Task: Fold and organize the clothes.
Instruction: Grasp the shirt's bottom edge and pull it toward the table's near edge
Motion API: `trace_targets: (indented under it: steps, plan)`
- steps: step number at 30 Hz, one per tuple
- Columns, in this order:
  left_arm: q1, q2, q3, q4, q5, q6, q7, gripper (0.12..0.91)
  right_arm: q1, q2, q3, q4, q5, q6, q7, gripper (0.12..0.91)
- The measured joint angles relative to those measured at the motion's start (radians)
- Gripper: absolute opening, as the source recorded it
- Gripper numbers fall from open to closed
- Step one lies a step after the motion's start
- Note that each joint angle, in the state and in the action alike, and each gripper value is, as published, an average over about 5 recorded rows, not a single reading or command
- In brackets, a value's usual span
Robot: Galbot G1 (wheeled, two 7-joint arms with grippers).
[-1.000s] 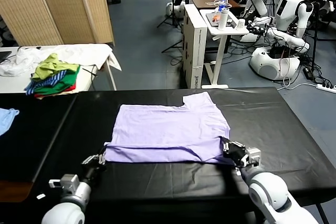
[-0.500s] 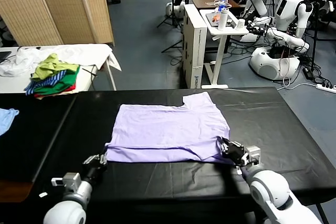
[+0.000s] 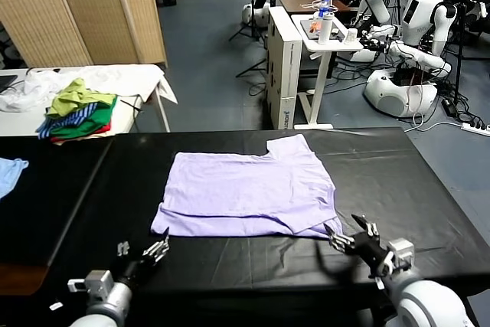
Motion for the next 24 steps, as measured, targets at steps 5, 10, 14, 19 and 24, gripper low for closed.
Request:
trace_targets:
  steps: [5, 10, 14, 19, 24]
  plan:
    - [-0.002, 0.001, 0.0, 0.014, -0.002, -0.001, 0.0, 0.761, 0.004, 0.002, -0.022, -0.011, -0.015, 0.001, -0.005, 0.511]
    - [-0.005, 0.001, 0.0, 0.021, -0.003, -0.002, 0.001, 0.468, 0.0, 0.0, -0.029, -0.005, -0.016, 0.001, -0.005, 0.243]
    - [-0.002, 0.001, 0.0, 0.02, -0.003, -0.003, 0.001, 0.241, -0.015, -0.013, -0.016, 0.018, 0.013, -0.017, 0.007, 0.15]
    - [0.017, -0.008, 0.0, 0.002, 0.005, 0.008, -0.029, 0.144, -0.048, -0.036, 0.02, 0.064, 0.058, -0.068, 0.022, 0.14]
    - [0.061, -0.028, -0.001, -0.043, 0.028, 0.044, -0.061, 0.144, -0.103, -0.061, 0.073, 0.124, 0.073, -0.136, 0.024, 0.14]
